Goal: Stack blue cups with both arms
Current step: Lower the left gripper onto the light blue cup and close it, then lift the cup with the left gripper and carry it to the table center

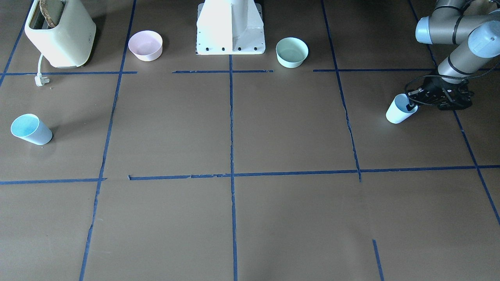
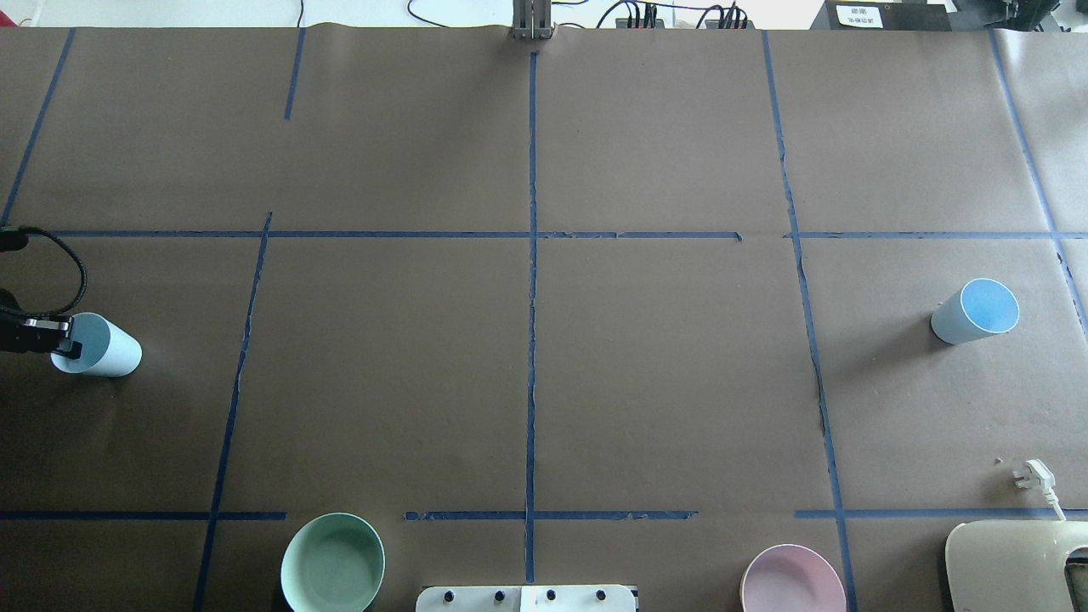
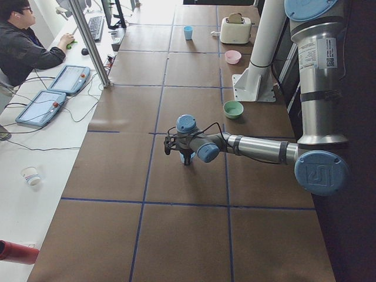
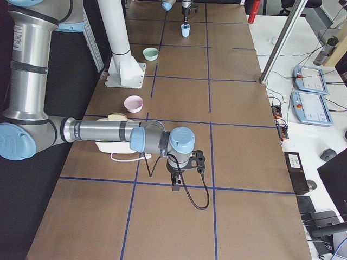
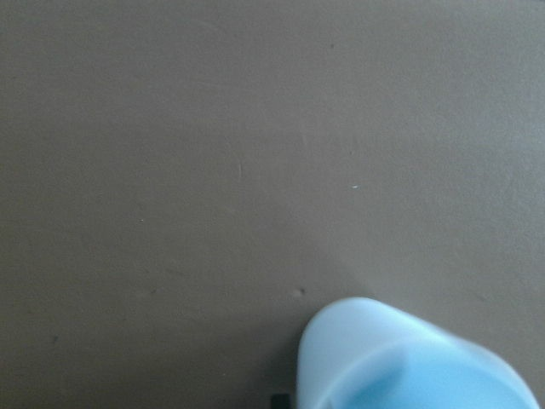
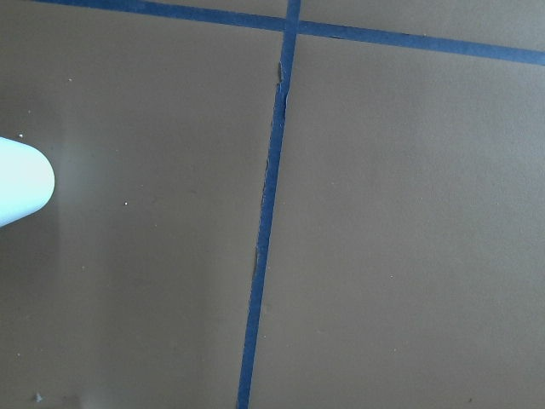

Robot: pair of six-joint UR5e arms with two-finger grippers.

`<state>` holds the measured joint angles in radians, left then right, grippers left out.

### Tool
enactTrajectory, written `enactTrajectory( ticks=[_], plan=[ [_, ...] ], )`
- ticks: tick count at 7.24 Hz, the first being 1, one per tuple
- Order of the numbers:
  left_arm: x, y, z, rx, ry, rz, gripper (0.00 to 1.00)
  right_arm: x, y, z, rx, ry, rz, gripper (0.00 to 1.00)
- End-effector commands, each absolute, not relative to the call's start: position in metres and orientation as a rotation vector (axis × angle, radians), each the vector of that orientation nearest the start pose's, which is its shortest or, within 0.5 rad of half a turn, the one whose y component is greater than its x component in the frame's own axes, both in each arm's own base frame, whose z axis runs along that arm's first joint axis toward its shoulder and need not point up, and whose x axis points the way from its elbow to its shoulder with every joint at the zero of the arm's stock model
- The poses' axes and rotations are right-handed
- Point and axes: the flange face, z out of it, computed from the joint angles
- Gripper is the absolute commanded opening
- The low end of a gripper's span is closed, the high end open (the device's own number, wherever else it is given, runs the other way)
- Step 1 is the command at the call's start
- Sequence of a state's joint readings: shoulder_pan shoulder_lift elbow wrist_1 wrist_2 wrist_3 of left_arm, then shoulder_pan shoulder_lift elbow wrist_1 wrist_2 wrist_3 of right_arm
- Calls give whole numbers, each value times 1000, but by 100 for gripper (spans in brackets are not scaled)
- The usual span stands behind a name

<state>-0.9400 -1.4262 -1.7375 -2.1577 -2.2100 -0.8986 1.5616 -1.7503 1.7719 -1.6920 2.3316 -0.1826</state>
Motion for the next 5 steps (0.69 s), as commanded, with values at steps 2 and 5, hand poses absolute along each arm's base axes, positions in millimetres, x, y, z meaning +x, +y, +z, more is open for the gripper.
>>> enactTrajectory(
  ticks=[2,5],
  plan=[
    [226,-429,518,-4,904,-34,0,61,-409,653,-27,-766,-145,100],
    [316,-491,355,-32,939,-55,0,61,-409,653,-27,-766,-145,100]
  ],
)
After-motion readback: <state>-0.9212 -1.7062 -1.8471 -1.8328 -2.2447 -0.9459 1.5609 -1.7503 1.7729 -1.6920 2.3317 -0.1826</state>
